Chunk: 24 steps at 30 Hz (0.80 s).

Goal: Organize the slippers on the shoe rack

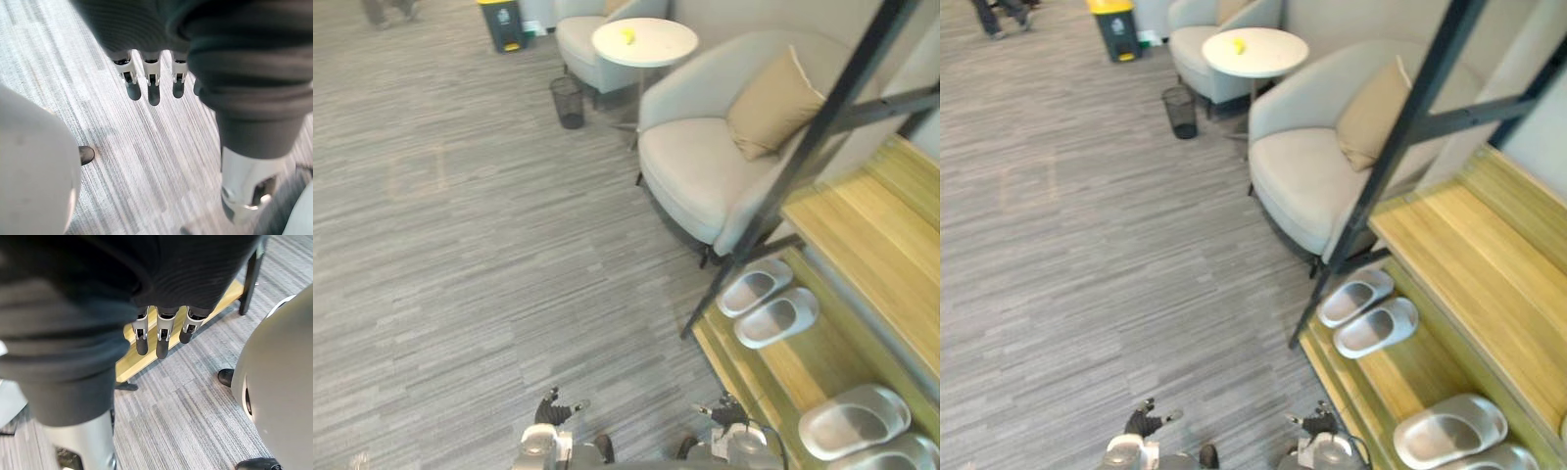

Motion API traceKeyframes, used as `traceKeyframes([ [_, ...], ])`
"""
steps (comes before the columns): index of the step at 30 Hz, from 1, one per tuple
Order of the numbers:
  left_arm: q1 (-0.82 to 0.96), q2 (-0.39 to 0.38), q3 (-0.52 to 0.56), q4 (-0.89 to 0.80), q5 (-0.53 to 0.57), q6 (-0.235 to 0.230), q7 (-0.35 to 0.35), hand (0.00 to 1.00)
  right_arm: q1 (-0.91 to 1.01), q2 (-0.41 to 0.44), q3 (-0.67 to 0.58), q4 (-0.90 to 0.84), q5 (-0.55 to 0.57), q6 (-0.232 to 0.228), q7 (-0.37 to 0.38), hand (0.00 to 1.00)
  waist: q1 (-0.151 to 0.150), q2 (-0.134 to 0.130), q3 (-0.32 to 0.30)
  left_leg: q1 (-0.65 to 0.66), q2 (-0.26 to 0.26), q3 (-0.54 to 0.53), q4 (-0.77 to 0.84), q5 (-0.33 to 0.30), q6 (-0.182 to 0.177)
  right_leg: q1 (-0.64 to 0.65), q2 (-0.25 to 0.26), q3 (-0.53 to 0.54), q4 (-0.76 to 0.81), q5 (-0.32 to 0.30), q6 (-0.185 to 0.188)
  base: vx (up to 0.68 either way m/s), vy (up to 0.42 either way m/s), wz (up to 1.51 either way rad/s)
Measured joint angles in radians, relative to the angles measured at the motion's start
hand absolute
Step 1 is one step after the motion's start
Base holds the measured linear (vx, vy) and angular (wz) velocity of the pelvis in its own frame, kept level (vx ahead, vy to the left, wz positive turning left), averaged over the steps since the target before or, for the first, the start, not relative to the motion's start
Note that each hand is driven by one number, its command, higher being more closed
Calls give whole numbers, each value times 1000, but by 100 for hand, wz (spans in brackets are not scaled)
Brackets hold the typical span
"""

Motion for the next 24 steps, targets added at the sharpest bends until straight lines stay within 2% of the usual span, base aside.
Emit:
traceKeyframes([
  [2,-1,-2,30,-7,-1,-1,0,0,11,3,-2,1,0,2,3,0,10,-21,-5,7,-21,-32,-17,-2,5,-1,8,38,26,-34,4,-3,-74,87],
  [4,4,-3,61,-13,-2,-3,1,0,10,12,-15,0,0,3,11,0,15,-45,-5,9,-53,-98,-32,4,20,11,-8,21,44,-66,20,81,-47,75],
  [5,6,-1,60,-15,-3,-3,0,0,10,20,-30,0,0,3,13,0,15,-48,-8,6,-69,-136,-32,4,25,30,-16,8,47,-62,43,161,-66,97],
  [6,4,-8,61,-16,-5,-1,0,0,16,20,-38,2,1,5,14,0,11,-41,-7,7,-79,-204,-26,-1,45,21,-21,16,130,-57,49,182,-66,93],
  [7,2,-10,61,-17,-5,-2,-1,0,19,19,-37,1,1,6,14,0,8,-39,-6,8,-79,-221,-24,-2,45,6,-19,29,164,-53,42,263,-59,137],
  [8,-5,-15,64,-12,-5,0,-2,0,32,16,-36,-13,2,1,15,0,-6,-20,-6,6,-71,-298,-2,-15,46,-29,11,64,223,-59,-2,299,-78,143],
  [9,-5,-20,83,-12,-8,0,-1,0,34,15,-36,-10,6,5,16,0,-1,-17,-6,7,-54,-348,20,-33,34,-31,63,87,194,-84,-36,263,-67,141],
  [10,-6,-21,89,-12,-12,0,-1,0,34,15,-35,-10,7,5,16,0,3,-16,-6,8,-51,-359,29,-35,30,-34,75,90,190,-86,-40,259,-115,110],
  [11,-3,-21,115,-13,-23,0,0,0,30,17,-28,-10,8,6,16,0,9,-12,-6,10,-35,-389,77,-71,15,-53,119,95,177,-85,-43,249,-105,80],
  [12,2,-25,144,-14,-24,0,1,0,24,26,1,-22,9,4,15,0,13,-4,-8,-13,-28,-400,170,-122,-28,-87,146,91,148,-71,-52,282,-113,76],
  [13,3,-26,150,-15,-24,0,1,0,22,26,11,-26,9,3,15,0,14,-5,-9,-30,-33,-391,212,-136,-45,-95,146,93,126,-59,-56,171,-76,73],
  [14,-5,-44,170,-23,-34,3,1,0,15,25,34,-43,9,2,16,0,13,11,-5,-122,-34,-322,445,-167,-103,-68,154,62,91,-33,-70,210,-85,53],
  [15,-5,-59,175,-62,-45,2,1,0,11,24,57,-55,15,3,15,0,35,45,3,-224,9,-208,656,-148,-154,-13,169,52,67,-35,-86,327,-112,43],
  [16,2,-65,175,-79,-49,0,2,0,5,22,69,-56,28,4,15,0,48,53,13,-257,54,-117,724,-169,-120,30,173,54,49,-47,-106,366,-116,8],
  [17,1,-67,177,-80,-53,-1,2,0,3,21,73,-55,28,5,15,0,53,56,17,-266,73,-88,737,-178,-106,49,173,52,41,-49,-109,370,-104,21],
  [18,5,-75,177,-89,-64,-1,3,0,0,24,89,-58,29,5,14,0,54,61,19,-293,124,-4,728,-196,-95,117,169,33,9,-49,-109,371,-83,42],
  [19,11,-80,174,-105,-67,-4,3,0,4,29,89,-59,29,6,14,0,59,65,17,-318,153,55,690,-197,-91,177,165,16,-32,-50,-107,371,-53,45],
  [20,12,-80,174,-110,-69,-5,3,0,2,29,88,-60,29,6,14,0,61,65,17,-329,158,69,673,-196,-91,193,163,15,-43,-51,-104,453,-4,40],
  [21,11,-80,175,-122,-72,-9,3,0,-18,25,85,-62,29,4,10,0,66,61,18,-384,158,121,556,-168,-56,236,148,-6,-84,-63,-83,302,10,24],
  [22,10,-79,175,-123,-72,-9,2,0,-22,23,85,-61,29,4,10,0,66,61,18,-395,156,130,528,-158,-47,242,146,-9,-92,-65,-80,393,40,23],
  [23,9,-76,175,-128,-74,-10,2,0,-33,19,85,-58,29,4,10,0,71,57,18,-413,143,145,424,-101,-26,258,141,-13,-107,-75,-62,422,100,-1],
  [24,15,-70,175,-123,-80,-11,2,0,-45,13,86,-45,29,4,8,0,87,57,16,-410,115,137,295,79,23,289,141,-1,-127,-91,-32,422,100,-4],
])
